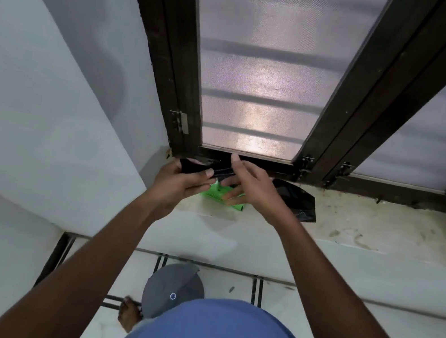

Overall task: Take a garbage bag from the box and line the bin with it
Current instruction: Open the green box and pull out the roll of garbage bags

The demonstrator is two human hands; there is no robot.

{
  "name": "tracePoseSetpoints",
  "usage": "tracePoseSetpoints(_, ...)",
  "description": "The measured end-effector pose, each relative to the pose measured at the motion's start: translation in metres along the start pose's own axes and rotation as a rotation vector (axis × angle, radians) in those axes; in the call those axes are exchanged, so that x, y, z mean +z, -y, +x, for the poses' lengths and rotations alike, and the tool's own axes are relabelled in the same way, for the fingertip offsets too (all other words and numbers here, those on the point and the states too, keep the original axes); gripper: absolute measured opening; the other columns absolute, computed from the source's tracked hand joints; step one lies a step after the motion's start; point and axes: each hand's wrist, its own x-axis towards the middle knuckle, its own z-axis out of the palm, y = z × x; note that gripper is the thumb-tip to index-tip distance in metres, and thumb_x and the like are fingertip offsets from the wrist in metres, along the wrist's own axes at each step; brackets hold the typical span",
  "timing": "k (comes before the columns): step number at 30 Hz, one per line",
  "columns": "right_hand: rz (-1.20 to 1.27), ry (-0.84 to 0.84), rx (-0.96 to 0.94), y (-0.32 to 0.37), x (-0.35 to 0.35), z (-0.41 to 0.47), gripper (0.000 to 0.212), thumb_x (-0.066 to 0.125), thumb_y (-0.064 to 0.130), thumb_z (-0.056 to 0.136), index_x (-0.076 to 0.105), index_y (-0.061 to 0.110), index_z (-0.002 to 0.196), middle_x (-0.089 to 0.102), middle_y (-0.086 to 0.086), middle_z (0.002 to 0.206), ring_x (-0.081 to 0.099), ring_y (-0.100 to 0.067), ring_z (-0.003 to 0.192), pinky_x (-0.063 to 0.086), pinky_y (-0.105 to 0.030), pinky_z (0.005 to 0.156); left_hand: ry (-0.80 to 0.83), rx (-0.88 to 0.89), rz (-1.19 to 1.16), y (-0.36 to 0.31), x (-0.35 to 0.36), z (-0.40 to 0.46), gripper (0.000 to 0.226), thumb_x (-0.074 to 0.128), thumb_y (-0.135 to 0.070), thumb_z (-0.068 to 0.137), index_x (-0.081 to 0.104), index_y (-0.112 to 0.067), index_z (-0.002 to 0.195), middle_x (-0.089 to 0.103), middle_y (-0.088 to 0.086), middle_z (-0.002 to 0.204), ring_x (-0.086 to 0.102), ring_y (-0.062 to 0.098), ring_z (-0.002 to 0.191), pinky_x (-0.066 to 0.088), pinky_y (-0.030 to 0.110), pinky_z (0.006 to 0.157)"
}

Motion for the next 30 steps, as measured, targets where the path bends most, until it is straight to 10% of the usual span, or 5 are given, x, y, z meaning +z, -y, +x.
tracePoseSetpoints(5,0.224,0.036,-0.028,0.002,0.002,0.001,0.024,0.063,0.022,0.113,0.073,0.011,0.132,0.081,-0.018,0.096,0.078,-0.031,0.076,0.068,-0.041,0.074,0.01,-0.01,-0.061,-0.007,-0.009,0.0,0.011,0.065,0.009,0.098,0.068,-0.001,0.101,0.074,0.028,0.117,0.078,0.041,0.113,0.065,0.037,0.096)
tracePoseSetpoints(12,0.261,0.032,0.063,0.01,0.01,0.005,0.051,0.072,0.055,0.103,0.077,0.007,0.12,0.082,-0.02,0.1,0.081,-0.032,0.081,0.069,-0.047,0.085,0.065,-0.018,-0.015,-0.017,-0.022,-0.001,0.017,0.064,0.0,0.099,0.077,0.01,0.099,0.075,0.022,0.133,0.071,0.042,0.127,0.058,0.048,0.11)
tracePoseSetpoints(19,0.296,0.065,0.007,0.005,0.008,0.013,0.026,0.078,0.008,0.102,0.077,0.001,0.127,0.081,-0.014,0.099,0.081,-0.022,0.077,0.068,-0.034,0.074,0.035,0.02,0.057,-0.024,-0.031,-0.006,0.015,0.074,0.001,0.097,0.08,0.008,0.11,0.083,0.016,0.115,0.081,0.024,0.106,0.063,0.026,0.091)
tracePoseSetpoints(24,0.298,0.025,0.044,0.006,0.005,0.023,0.022,0.068,0.009,0.108,0.074,0.01,0.129,0.083,-0.015,0.102,0.082,-0.029,0.079,0.069,-0.039,0.072,-0.056,0.053,0.152,-0.026,-0.037,-0.002,0.031,0.087,0.005,0.084,0.079,-0.003,0.112,0.085,0.008,0.098,0.083,0.021,0.093,0.066,0.026,0.085)
tracePoseSetpoints(30,-0.868,-0.134,-0.153,-0.033,0.03,0.055,0.055,0.074,0.035,0.093,0.066,0.026,0.147,0.072,-0.001,0.137,0.064,-0.026,0.125,0.055,-0.043,0.104,-0.22,0.142,0.247,-0.029,-0.038,0.002,0.03,0.09,-0.001,0.084,0.08,-0.01,0.11,0.081,0.008,0.105,0.08,0.018,0.096,0.064,0.022,0.086)
